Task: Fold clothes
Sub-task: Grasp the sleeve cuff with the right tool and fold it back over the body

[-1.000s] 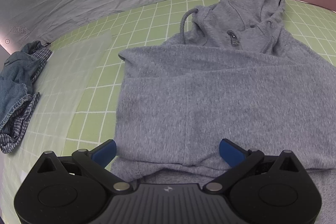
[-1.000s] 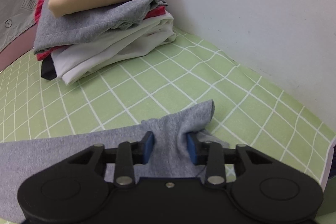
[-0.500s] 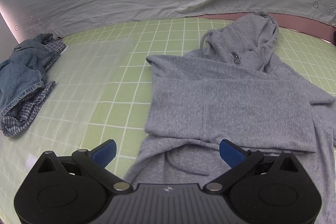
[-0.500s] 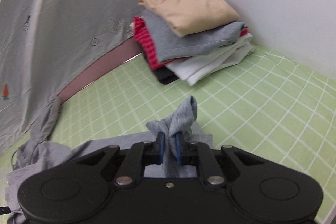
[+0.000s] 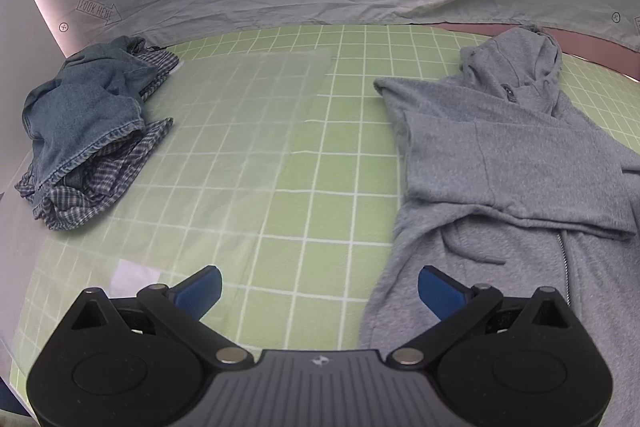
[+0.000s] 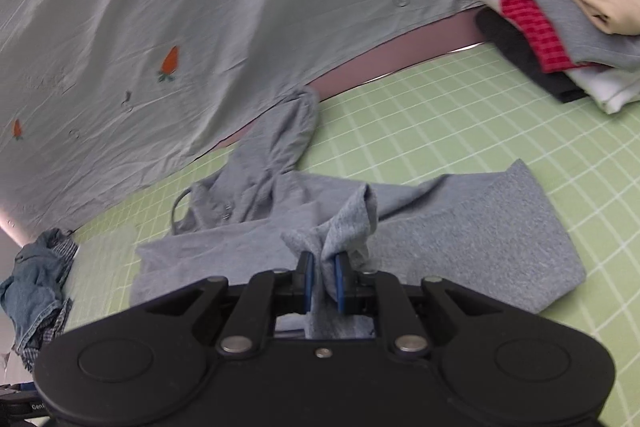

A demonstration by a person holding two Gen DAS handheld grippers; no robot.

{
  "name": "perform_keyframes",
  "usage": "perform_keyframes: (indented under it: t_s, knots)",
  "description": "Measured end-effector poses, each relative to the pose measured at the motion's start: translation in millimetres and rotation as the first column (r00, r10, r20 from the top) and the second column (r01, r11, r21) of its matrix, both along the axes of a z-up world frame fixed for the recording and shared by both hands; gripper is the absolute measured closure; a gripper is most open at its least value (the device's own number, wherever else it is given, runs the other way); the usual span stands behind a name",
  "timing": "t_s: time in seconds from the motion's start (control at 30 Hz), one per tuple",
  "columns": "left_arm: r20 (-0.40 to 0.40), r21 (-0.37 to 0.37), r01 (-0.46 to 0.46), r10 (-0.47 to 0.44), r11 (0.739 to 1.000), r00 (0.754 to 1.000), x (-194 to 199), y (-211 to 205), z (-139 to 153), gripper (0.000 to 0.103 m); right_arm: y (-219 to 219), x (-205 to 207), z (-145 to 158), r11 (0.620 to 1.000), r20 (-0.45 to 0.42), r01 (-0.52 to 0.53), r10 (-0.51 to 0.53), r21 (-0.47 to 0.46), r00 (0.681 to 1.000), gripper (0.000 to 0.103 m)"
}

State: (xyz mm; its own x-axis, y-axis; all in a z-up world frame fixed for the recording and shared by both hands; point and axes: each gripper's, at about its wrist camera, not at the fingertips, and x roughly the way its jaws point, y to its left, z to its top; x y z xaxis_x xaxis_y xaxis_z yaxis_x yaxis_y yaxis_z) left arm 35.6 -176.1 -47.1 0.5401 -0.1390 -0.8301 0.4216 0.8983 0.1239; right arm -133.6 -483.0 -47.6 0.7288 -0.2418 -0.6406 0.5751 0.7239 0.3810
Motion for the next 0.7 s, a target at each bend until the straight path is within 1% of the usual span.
perform_keyframes:
  t_s: [0.13, 0.23, 0.27, 0.3, 0.4, 0.43, 0.47, 0.5, 0.6, 0.7]
  knots:
    - [-0.007, -0.002, -0.009, 0.009, 1.000, 1.000, 4.0, 24.8, -1.2, 0.000, 57.0, 53.4, 4.3, 0.993, 0.038, -0.121, 0.121, 0.012, 0.992, 0.091]
    - [-0.017, -0.009, -0.023, 0.023, 1.000, 1.000, 10.6, 37.2, -1.7, 0.000, 98.1, 85.0, 9.3, 0.971, 0.090, -0.237, 0.233, 0.030, 0.968, 0.089]
    - [-0.017, -0.012, -0.026, 0.025, 1.000, 1.000, 12.3, 39.8, -1.5, 0.000, 107.7, 91.6, 11.3, 0.966, 0.095, -0.257, 0.252, 0.036, 0.963, 0.080]
    - [-0.016, -0.016, -0.023, 0.023, 1.000, 1.000, 13.2, 40.8, -0.8, 0.000, 115.6, 94.4, 12.8, 0.965, 0.093, -0.259, 0.255, 0.033, 0.963, 0.065]
    - [-0.009, -0.029, -0.008, 0.007, 1.000, 1.000, 13.0, 39.0, 1.0, 0.000, 126.3, 88.6, 15.0, 0.973, 0.053, -0.229, 0.229, -0.010, 0.972, 0.043]
    - [-0.007, -0.033, -0.001, 0.001, 0.999, 1.000, 12.4, 37.5, 1.5, 0.000, 126.5, 83.9, 15.2, 0.976, 0.033, -0.214, 0.215, -0.031, 0.976, 0.039]
    - [-0.007, -0.038, 0.006, -0.006, 0.999, 1.000, 10.7, 34.7, 1.7, 0.000, 126.8, 79.2, 15.4, 0.978, 0.014, -0.200, 0.201, -0.053, 0.979, 0.030]
    - [-0.007, -0.043, 0.014, -0.014, 0.999, 1.000, 8.6, 31.3, 1.8, 0.000, 123.2, 73.0, 14.9, 0.981, -0.010, -0.179, 0.179, -0.076, 0.984, 0.026]
    - [-0.007, -0.057, 0.031, -0.031, 0.998, 0.999, 3.9, 19.7, 2.8, 0.000, 103.4, 48.9, 11.0, 0.984, -0.086, -0.107, 0.095, -0.141, 0.992, 0.024]
    - [-0.006, -0.072, 0.046, -0.047, 0.996, 0.999, -0.3, 2.0, 4.6, 0.000, 81.7, 20.2, 7.4, 0.984, -0.137, -0.051, 0.027, -0.170, 0.990, 0.021]
